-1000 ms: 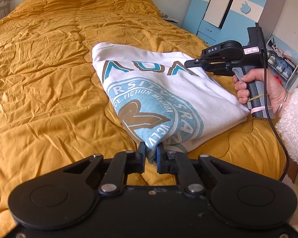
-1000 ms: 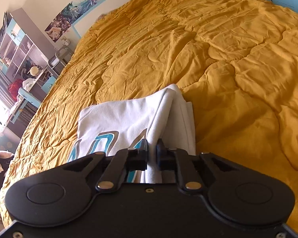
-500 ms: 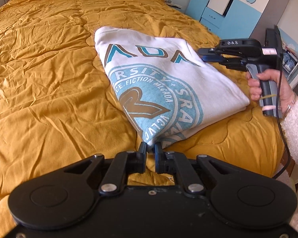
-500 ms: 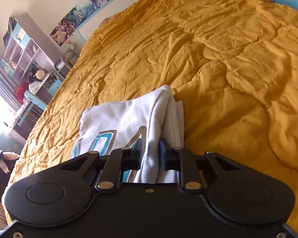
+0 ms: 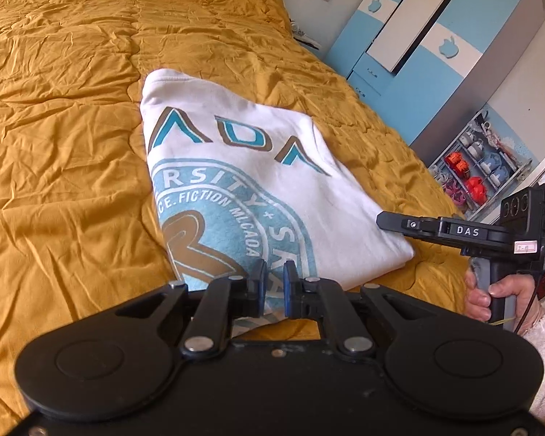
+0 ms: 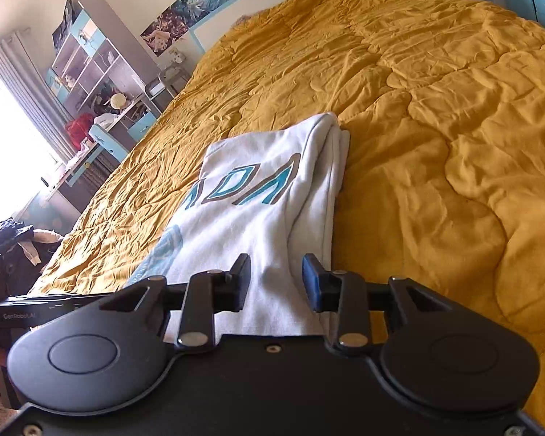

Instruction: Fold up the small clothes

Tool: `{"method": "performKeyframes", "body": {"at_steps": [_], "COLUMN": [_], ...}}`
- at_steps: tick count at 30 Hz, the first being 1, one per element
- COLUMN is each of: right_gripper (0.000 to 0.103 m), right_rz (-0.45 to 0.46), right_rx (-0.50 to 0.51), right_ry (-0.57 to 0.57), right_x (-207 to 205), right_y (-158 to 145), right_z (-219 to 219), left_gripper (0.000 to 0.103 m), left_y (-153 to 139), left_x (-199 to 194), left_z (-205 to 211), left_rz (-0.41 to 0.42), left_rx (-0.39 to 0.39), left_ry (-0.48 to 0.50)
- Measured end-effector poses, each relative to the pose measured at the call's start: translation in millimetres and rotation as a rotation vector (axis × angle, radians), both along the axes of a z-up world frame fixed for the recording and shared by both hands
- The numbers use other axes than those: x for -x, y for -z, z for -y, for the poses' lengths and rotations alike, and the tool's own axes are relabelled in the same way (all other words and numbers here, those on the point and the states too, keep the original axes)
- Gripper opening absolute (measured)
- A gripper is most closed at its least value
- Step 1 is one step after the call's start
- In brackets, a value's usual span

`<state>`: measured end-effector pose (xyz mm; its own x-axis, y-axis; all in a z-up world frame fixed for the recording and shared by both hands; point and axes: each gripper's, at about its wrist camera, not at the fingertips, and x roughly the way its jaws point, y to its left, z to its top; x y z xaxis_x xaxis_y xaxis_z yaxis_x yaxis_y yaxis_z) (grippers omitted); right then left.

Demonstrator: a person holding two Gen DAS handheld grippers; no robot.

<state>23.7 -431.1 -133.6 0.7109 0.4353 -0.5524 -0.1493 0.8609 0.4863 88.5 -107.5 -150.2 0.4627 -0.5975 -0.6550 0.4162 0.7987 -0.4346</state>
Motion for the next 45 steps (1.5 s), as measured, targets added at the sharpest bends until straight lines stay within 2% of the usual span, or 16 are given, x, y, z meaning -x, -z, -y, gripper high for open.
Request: {"method": "performKeyframes", "body": {"at_steps": [2,4,7,10,14,15,17,20,23,27,30,32,37,41,44,45], "right_gripper": [0.014,0.006,0.003,0.002,0.002,0.005,0.017,0.017,0.017,0.017,0.017,0.017,0.017,0.017,0.017,0.017], "right_rz": [-0.013,-0.017,0.016,-0.002,-0.059,-0.056,-0.023,0.075,0.096,0.092,0.056,0.035,0.005,-0.019,-0.025,-0.026], "right_rx": [0.006,0.001,0.009,-0.001,-0.082,-0.087,-0.071,0.011,0.017,0.052,0.072,0.092,0.076,0.042,0.048,0.046], "right_ry": [-0.009,-0.005,0.048,0.096,0.131,0.135,0.154,0.130,0.054,-0.092,-0.165,-0.169,-0.163,-0.166,-0.177,-0.178], "right_x": [-1,2,13,17,14,14,17,9,-13,-29,-27,-22,-13,-16,-17,-17], "right_y": [3,5,0,7,26,22,9,-20,-34,-34,-22,-13,2,5,8,8], "right_z": [-2,-3,-1,3,13,14,14,4,-13,-50,-73,-79,-76,-73,-74,-74], "left_gripper": [0.006,0.006,0.006,0.007,0.006,0.006,0.009,0.020,0.024,0.028,0.030,0.030,0.033,0.036,0.030,0.016], "left_y": [10,17,21,26,26,22,7,-13,-19,0,18,29,62,72,76,75], "left_x": [-2,-5,-6,-8,-9,-9,-12,-31,-70,-138,-183,-207,-254,-269,-279,-282], "left_z": [0,-3,-7,-8,-12,-14,-19,-27,-39,-61,-65,-68,-60,-48,-43,-42], "left_rz": [-0.038,-0.066,-0.077,-0.086,-0.101,-0.106,-0.085,-0.017,0.017,-0.036,-0.053,-0.078,-0.206,-0.209,-0.198,-0.182], "left_rx": [-0.004,0.002,0.011,0.011,0.035,0.052,0.096,0.151,0.173,0.266,0.242,0.233,0.311,0.341,0.370,0.372], "left_ry": [-0.010,-0.024,-0.031,-0.033,-0.036,-0.036,-0.037,-0.064,-0.149,-0.275,-0.340,-0.379,-0.334,-0.327,-0.313,-0.300]}}
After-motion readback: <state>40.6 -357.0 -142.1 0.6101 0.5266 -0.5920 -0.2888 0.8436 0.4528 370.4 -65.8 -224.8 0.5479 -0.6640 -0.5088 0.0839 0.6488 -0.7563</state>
